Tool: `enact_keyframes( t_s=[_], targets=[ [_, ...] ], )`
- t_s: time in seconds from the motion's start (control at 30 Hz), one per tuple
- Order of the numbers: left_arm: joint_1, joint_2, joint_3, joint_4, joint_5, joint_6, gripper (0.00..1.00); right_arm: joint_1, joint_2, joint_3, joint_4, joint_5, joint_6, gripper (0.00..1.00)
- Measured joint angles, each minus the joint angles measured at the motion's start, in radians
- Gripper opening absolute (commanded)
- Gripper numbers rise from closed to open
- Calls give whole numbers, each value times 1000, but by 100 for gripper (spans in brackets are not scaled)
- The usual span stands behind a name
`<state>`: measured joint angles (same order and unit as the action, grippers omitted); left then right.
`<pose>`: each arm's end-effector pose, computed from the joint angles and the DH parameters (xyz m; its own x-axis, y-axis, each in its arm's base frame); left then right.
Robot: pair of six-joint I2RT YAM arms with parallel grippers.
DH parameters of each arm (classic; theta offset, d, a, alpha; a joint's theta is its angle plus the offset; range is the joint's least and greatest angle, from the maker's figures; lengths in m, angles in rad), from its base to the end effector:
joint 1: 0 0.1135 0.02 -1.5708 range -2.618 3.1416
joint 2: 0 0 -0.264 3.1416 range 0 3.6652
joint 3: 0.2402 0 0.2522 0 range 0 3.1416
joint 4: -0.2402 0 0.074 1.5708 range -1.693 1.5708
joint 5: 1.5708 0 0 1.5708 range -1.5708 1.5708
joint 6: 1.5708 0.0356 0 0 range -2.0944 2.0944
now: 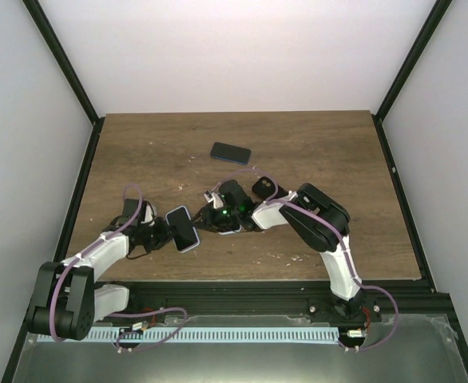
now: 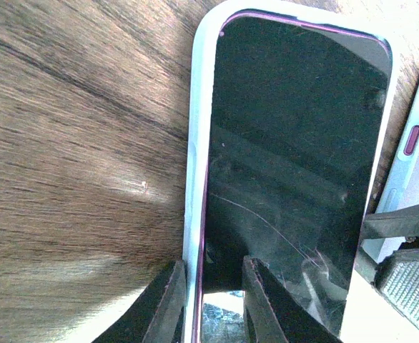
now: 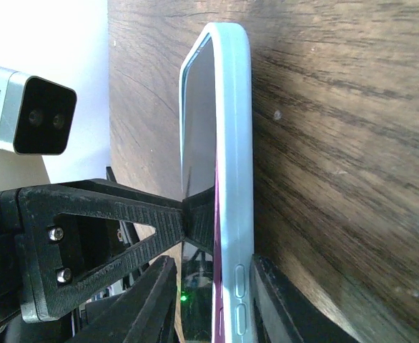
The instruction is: Put the phone into the phone case
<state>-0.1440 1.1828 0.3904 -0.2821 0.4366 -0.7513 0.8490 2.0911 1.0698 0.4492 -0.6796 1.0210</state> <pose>0.1814 -0.0415 0.1321 -0.8608 -0.5002 -0.0942 -0.3533 0.7204 -0.5968 0.2580 0.3269 0.1099 -0.9824 -0.1123 -0.1492 -0.1825 0.4078 0.8947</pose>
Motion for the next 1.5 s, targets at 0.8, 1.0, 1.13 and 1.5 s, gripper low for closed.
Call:
enact_keyframes(
  t_s=[0.8, 1.0, 1.13, 1.5],
  targets=[
    [18, -6, -12, 9, 18, 23, 20, -31, 55, -5, 133, -118, 55, 28],
    [18, -13, -20, 20, 21, 23, 21, -32, 55, -10, 158, -130, 61, 32],
    [18, -12, -27, 37, 28, 24, 26, -32, 55, -7, 138, -128, 37, 32],
    [22, -10, -48, 82, 54, 21, 22, -34, 54, -5, 125, -134, 31, 31]
  ],
)
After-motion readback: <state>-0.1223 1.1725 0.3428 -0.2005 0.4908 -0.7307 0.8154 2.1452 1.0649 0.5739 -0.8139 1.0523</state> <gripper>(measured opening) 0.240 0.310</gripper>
